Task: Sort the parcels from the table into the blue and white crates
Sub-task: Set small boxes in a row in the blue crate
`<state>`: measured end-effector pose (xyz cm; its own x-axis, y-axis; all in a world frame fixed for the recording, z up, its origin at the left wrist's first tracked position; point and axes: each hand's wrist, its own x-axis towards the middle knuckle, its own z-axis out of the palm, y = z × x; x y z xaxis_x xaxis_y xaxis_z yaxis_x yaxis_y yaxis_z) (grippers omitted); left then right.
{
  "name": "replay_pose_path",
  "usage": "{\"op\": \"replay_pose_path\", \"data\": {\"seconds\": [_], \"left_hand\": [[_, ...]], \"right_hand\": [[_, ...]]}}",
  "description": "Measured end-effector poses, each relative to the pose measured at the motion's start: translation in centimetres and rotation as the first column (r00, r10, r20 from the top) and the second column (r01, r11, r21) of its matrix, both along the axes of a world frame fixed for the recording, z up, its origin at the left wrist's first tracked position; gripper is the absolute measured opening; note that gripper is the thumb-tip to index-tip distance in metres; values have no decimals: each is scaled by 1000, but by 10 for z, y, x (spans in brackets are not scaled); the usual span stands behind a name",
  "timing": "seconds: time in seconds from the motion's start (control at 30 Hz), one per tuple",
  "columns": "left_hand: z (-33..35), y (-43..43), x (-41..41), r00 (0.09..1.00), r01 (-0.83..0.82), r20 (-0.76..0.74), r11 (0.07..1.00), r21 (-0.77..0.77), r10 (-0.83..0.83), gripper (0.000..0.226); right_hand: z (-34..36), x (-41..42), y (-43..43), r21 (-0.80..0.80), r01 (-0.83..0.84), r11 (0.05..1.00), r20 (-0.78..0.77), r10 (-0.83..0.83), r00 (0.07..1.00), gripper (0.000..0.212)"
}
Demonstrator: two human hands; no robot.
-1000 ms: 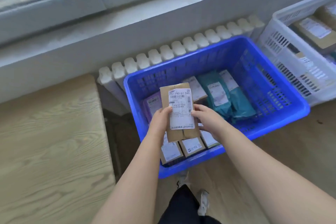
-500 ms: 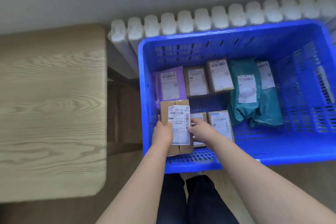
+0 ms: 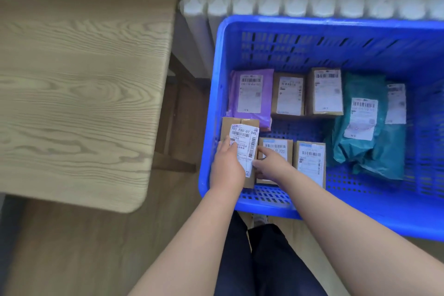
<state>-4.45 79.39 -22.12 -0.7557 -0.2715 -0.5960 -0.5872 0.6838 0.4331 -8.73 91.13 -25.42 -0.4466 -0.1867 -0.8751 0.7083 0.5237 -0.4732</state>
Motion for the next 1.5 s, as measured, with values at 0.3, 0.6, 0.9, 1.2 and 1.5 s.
{"op": "replay_pose_path", "data": {"seconds": [0.3,0.6,0.9,1.2,1.5], "left_hand": [[1,-2,-1,980,181,87,983,-16,-179,67],[15,-2,1,949,261,182,965,-7,-256,73],[74,3,14,983,13,-182,1000,24,-8,54],[129,-71,41,904,-226,-398,964,-136,156,53],[169,-263,152,851,-499,-278,851,-166,445,54]], "right_hand": [[-4,1,0,30,-19,999,-23,19,1000,54],[20,-3,6,139,-136,981,-61,145,988,57],[81,-23,15,228,-111,967,-328,184,927,45],[166,-27,-71,288,-256,923,-567,380,731,43],[227,48,-264,252,-547,798,-678,549,488,44]]}}
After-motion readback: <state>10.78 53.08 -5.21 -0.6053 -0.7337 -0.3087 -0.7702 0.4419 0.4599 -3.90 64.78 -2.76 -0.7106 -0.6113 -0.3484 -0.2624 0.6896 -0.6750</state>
